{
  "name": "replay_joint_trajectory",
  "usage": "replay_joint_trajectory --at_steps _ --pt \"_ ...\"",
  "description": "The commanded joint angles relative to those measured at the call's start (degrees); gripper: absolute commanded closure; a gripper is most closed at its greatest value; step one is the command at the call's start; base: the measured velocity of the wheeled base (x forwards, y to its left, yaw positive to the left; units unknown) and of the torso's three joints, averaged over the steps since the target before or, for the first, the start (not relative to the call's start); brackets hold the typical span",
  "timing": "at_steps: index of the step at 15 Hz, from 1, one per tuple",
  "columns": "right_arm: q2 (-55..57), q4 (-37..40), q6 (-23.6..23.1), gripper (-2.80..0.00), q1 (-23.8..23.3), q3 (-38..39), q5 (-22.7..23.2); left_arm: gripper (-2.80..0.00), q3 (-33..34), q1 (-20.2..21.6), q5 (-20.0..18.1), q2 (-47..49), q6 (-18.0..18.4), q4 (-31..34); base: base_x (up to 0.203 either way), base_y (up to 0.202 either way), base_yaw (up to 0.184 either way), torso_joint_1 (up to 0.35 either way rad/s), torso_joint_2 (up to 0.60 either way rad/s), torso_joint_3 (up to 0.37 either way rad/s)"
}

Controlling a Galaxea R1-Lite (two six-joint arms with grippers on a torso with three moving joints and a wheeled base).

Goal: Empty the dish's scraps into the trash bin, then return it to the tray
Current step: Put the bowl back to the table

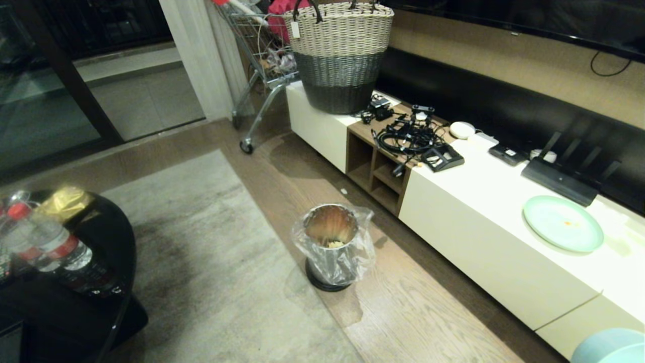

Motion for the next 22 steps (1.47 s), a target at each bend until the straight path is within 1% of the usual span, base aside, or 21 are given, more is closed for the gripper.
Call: replay_joint_trajectory --at_steps 1,6,13,22 --pt "0.1 0.0 0.0 0.0 0.0 0.0 0.0 0.0 0.0 0.0 0.1 0.0 0.0 0.0 0.0 0.0 0.0 0.002 0.0 0.205" --pt "0.1 0.0 0.0 0.0 0.0 0.0 0.0 0.0 0.0 0.0 0.0 0.0 0.1 0.0 0.0 0.0 0.0 0.0 0.0 0.192" --pt "0.1 0.0 0.1 0.0 0.0 0.0 0.0 0.0 0.0 0.0 0.0 0.0 0.1 0.0 0.0 0.0 0.0 0.002 0.0 0.027" --pt "0.1 0.0 0.1 0.0 0.0 0.0 0.0 0.0 0.0 0.0 0.0 0.0 0.2 0.0 0.002 -0.009 0.158 0.002 0.0 0.003"
